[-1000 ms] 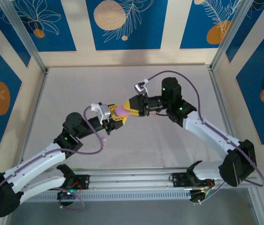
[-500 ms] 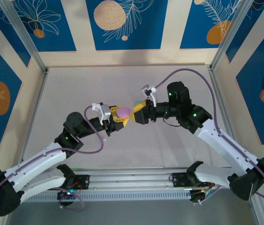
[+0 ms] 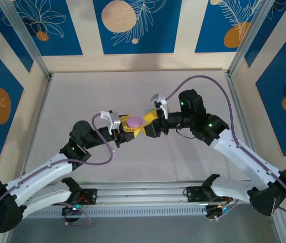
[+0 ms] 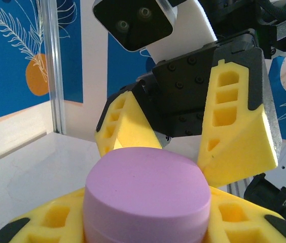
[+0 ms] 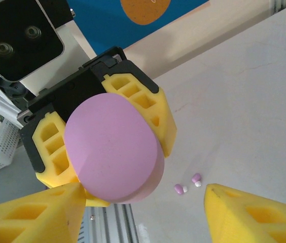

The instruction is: Insert wireless bluetooth earbuds into charging case

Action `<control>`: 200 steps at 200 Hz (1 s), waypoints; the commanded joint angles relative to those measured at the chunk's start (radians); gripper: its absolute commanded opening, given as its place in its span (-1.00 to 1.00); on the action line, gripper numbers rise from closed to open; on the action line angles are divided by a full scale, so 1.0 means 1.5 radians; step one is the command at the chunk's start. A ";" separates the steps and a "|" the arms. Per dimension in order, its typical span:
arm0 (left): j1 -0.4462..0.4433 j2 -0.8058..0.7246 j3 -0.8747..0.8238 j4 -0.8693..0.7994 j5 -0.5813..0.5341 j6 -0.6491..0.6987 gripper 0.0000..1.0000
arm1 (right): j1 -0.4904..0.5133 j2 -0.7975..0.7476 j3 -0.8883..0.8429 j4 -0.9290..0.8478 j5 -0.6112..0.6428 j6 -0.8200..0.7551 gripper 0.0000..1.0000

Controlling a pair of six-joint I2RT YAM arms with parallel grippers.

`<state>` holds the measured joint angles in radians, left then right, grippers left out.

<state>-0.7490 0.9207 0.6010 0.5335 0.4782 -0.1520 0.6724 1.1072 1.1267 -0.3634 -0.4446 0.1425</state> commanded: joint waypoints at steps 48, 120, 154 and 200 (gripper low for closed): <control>-0.006 0.005 0.027 0.034 0.083 -0.005 -0.56 | 0.000 -0.001 0.014 -0.002 0.107 0.020 0.16; -0.006 0.015 0.034 0.033 0.124 -0.020 -0.56 | -0.012 0.025 0.044 0.020 0.101 0.103 0.13; -0.005 0.010 0.033 0.033 0.118 -0.017 -0.53 | -0.015 0.039 0.054 0.019 0.103 0.123 0.13; -0.005 -0.007 0.020 0.010 0.045 0.005 -0.51 | -0.018 0.021 0.052 0.031 0.051 0.124 0.22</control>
<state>-0.7483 0.9485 0.6090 0.5312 0.5640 -0.1772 0.6563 1.1614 1.1877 -0.3340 -0.3477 0.3161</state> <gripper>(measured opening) 0.372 0.596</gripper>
